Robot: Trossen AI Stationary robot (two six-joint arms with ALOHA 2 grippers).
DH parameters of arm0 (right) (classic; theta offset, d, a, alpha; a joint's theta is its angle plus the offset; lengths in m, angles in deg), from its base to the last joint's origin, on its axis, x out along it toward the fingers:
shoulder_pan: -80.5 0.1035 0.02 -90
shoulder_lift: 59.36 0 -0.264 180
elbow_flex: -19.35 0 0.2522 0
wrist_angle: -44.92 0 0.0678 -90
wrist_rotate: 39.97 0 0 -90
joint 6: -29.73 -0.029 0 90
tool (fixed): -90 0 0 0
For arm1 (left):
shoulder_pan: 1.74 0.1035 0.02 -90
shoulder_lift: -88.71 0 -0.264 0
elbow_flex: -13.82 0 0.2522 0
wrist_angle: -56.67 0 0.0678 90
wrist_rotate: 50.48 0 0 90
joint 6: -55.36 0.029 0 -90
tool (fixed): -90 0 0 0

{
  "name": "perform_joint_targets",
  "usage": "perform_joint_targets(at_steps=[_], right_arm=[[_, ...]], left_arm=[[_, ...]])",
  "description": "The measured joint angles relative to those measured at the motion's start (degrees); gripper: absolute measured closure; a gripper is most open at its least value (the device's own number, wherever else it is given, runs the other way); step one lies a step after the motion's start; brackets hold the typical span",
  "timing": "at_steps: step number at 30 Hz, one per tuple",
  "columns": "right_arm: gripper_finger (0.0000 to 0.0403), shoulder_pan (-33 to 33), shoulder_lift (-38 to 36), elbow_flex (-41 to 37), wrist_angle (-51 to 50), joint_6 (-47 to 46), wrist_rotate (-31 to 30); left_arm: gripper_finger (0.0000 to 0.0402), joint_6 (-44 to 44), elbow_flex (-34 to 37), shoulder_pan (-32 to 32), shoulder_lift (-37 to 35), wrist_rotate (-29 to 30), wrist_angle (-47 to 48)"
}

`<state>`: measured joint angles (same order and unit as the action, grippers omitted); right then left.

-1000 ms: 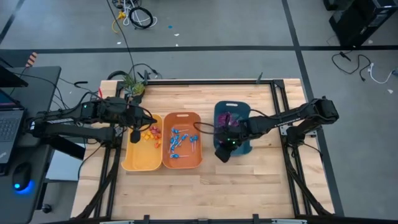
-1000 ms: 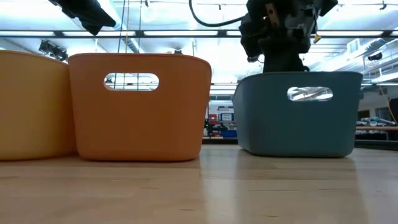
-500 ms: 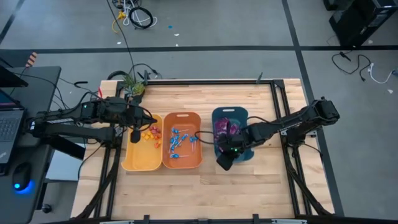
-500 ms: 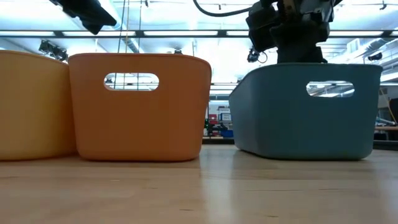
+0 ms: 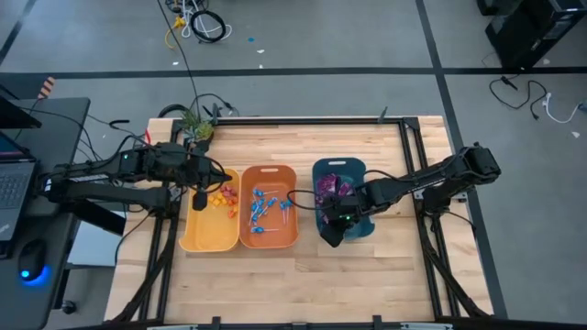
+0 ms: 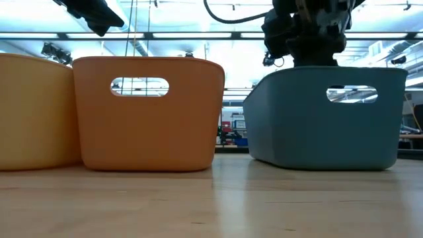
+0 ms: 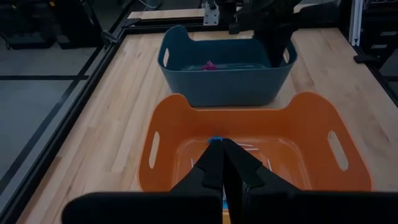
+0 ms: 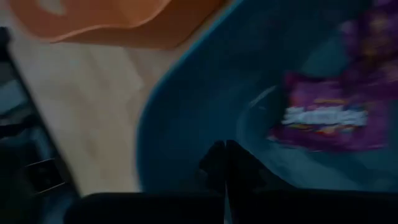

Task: Sort candy
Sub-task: Move the blue bin beside the orange bin

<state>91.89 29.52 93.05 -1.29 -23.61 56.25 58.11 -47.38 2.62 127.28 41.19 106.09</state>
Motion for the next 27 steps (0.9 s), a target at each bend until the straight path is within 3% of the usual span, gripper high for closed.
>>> perform_joint_targets(at_steps=[12, 19, 27], right_arm=[[0.0403, -3.5, -0.1, 0.0, -5.3, 7.4, -5.9], [0.0403, -4.5, -5.4, 0.0, -6.2, 10.9, -10.6], [0.0403, -4.8, -14.1, 0.0, -20.5, 3.4, -20.3]], left_arm=[[0.0401, 0.0, 0.0, 0.0, 0.0, 0.0, -0.1], [0.0401, 0.0, 0.0, 0.0, 0.0, 0.0, -0.2], [0.0401, 0.0, 0.0, 0.0, 0.0, 0.0, -0.2]])
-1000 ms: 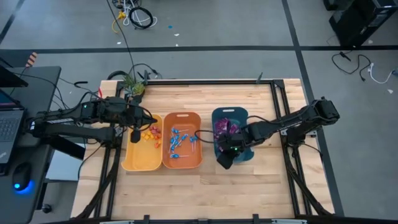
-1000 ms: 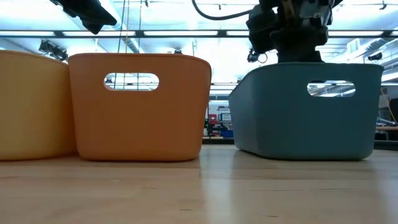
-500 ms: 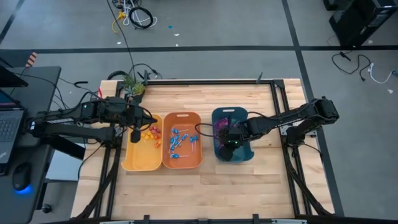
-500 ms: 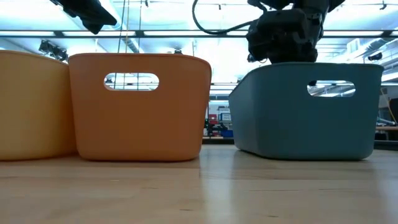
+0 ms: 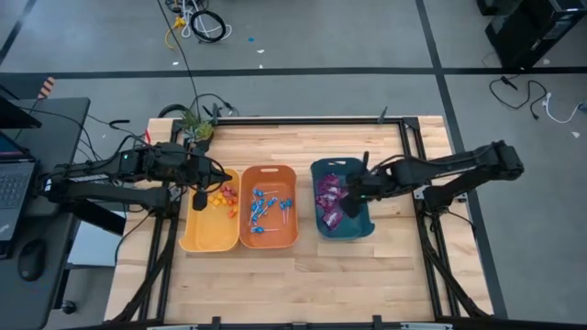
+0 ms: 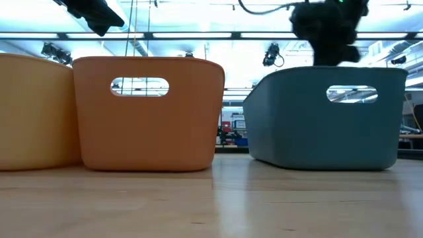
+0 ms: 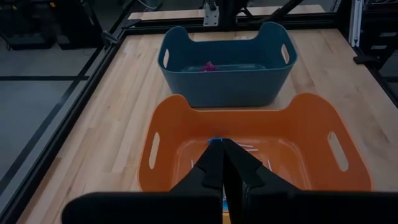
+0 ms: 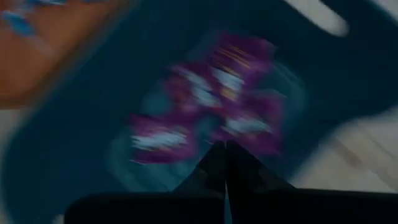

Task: Sort candy
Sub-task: Move the blue bin beside the orange bin

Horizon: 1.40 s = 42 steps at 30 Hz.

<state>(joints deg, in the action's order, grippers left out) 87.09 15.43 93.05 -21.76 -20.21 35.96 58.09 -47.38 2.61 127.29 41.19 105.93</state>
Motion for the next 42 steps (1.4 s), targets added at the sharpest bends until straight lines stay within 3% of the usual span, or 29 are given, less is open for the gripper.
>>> perform_joint_targets(at_steps=[7, 11, 23, 32, 42], right_arm=[[0.0403, -0.5, 0.9, 0.0, -19.0, -13.3, -1.3], [0.0403, -0.9, 1.9, -2.3, -21.8, -15.0, 0.1], [0.0403, -1.2, 1.9, -17.0, 1.1, -13.9, 5.4], [0.0403, -2.5, 1.9, -17.7, 11.3, -10.3, 5.1], [0.0403, -5.2, 2.0, -17.7, 14.3, -5.7, 3.7]], left_arm=[[0.0401, 0.0, 0.0, 0.0, 0.0, 0.0, 0.0], [0.0401, 0.0, 0.0, 0.0, 0.0, 0.0, 0.0], [0.0401, 0.0, 0.0, 0.0, 0.0, 0.0, 0.0], [0.0401, 0.0, 0.0, 0.0, 0.0, 0.0, 0.0], [0.0401, 0.0, 0.0, 0.0, 0.0, 0.0, 0.0]])
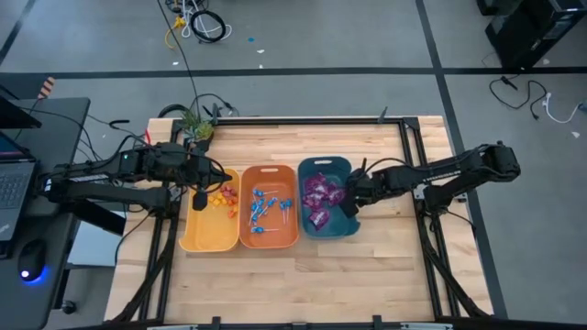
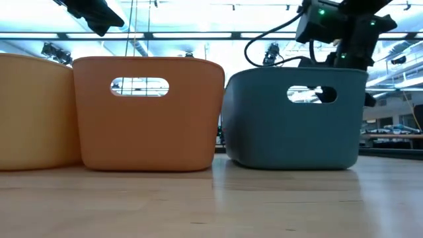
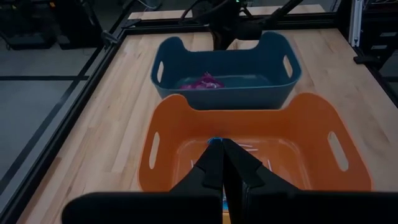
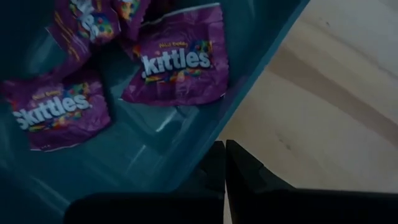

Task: Sort candy
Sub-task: Move the blue bin beside the orange bin

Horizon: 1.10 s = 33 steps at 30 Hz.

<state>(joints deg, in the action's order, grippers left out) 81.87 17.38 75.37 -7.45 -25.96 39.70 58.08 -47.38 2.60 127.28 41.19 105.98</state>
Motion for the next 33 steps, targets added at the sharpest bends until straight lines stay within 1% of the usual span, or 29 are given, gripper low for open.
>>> perform_joint_targets(at_steps=[7, 21, 33], right_arm=[[0.0403, -0.7, 0.0, 0.0, 4.1, 1.8, 0.5], [0.0403, 0.4, 0.0, 0.0, 4.9, 0.6, 4.1], [0.0403, 1.2, 0.0, 0.0, 3.8, 0.2, 4.2]], left_arm=[[0.0401, 0.0, 0.0, 0.0, 0.0, 0.0, 0.0], [0.0401, 0.0, 0.0, 0.0, 0.0, 0.0, 0.0], [0.0401, -0.2, 0.0, 0.0, 0.0, 0.0, 0.0]])
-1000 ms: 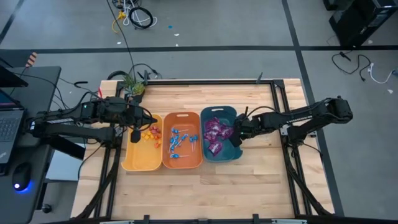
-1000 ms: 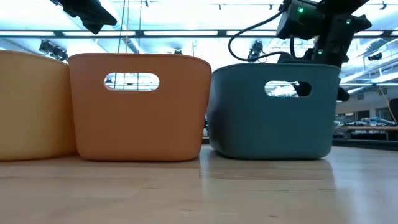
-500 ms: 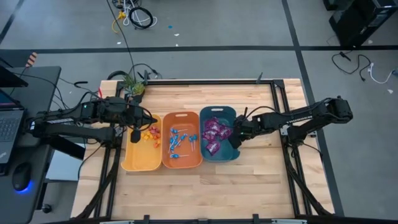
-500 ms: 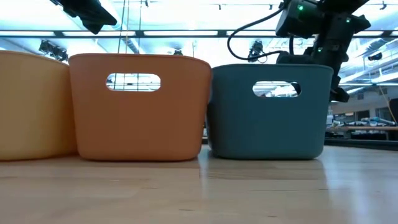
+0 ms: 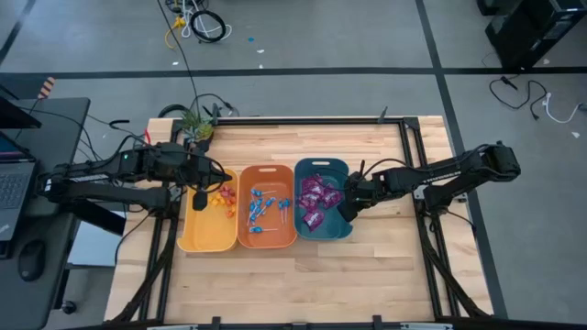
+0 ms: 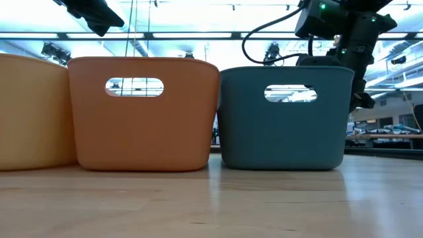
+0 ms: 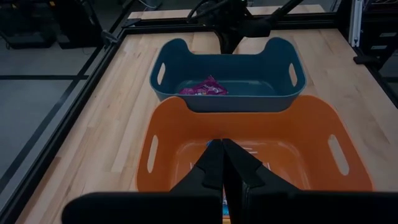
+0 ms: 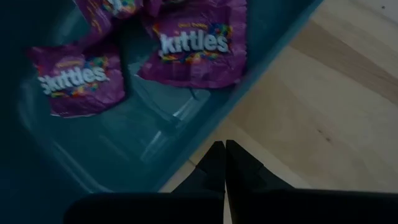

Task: Sort candy
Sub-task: Move the blue bin beside the orange bin

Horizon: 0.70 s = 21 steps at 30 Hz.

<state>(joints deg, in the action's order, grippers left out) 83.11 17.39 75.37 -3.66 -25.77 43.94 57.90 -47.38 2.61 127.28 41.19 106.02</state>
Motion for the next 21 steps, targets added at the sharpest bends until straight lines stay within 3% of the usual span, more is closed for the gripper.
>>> perform_joint_targets(at_steps=[13, 21], right_arm=[[0.0403, 0.0, -0.2, 0.0, -11.2, -1.5, -6.0], [0.0403, 0.3, -3.4, 0.0, -9.8, -0.5, -10.5]], left_arm=[[0.0401, -1.5, 0.0, 0.0, 0.0, 0.0, 1.0], [0.0401, -7.2, 0.0, 0.0, 0.0, -0.4, 12.1]])
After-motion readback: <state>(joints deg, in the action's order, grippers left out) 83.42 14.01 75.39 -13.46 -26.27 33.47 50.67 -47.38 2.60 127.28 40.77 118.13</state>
